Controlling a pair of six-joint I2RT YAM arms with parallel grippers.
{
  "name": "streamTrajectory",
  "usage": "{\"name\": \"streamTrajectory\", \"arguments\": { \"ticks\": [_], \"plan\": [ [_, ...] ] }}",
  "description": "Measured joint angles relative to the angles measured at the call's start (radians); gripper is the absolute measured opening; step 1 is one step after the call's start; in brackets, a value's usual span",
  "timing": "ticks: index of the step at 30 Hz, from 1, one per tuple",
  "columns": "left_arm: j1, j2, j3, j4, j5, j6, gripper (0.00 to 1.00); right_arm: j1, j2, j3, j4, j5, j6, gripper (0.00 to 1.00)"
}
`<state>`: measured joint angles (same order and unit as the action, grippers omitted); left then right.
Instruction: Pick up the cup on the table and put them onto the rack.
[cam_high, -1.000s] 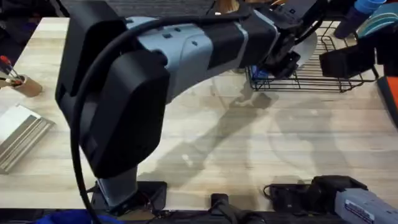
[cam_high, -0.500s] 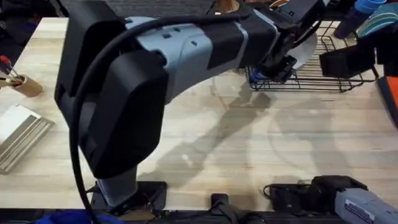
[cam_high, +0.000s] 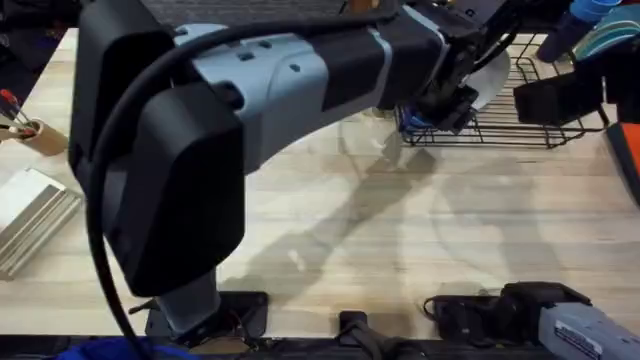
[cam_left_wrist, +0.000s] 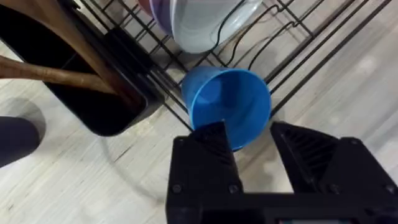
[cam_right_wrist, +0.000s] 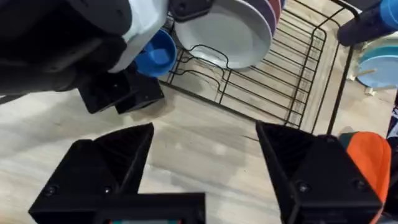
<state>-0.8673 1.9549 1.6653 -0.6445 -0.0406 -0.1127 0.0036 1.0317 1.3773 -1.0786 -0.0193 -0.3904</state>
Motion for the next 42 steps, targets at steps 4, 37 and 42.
{"name": "streamTrajectory", "arguments": {
  "ticks": [4,37,42],
  "plan": [
    [0.000,0.000,0.002,-0.004,0.000,0.000,0.449,0.000,0.000,0.000,0.000,0.000,0.000,0.998],
    [0.101,-0.131,0.024,-0.104,0.000,-0.008,0.857,0.000,0.000,0.000,0.000,0.000,0.000,0.996],
    [0.156,-0.154,0.024,-0.107,0.000,-0.007,0.941,0.000,0.000,0.000,0.000,0.000,0.000,0.996]
  ]
}}
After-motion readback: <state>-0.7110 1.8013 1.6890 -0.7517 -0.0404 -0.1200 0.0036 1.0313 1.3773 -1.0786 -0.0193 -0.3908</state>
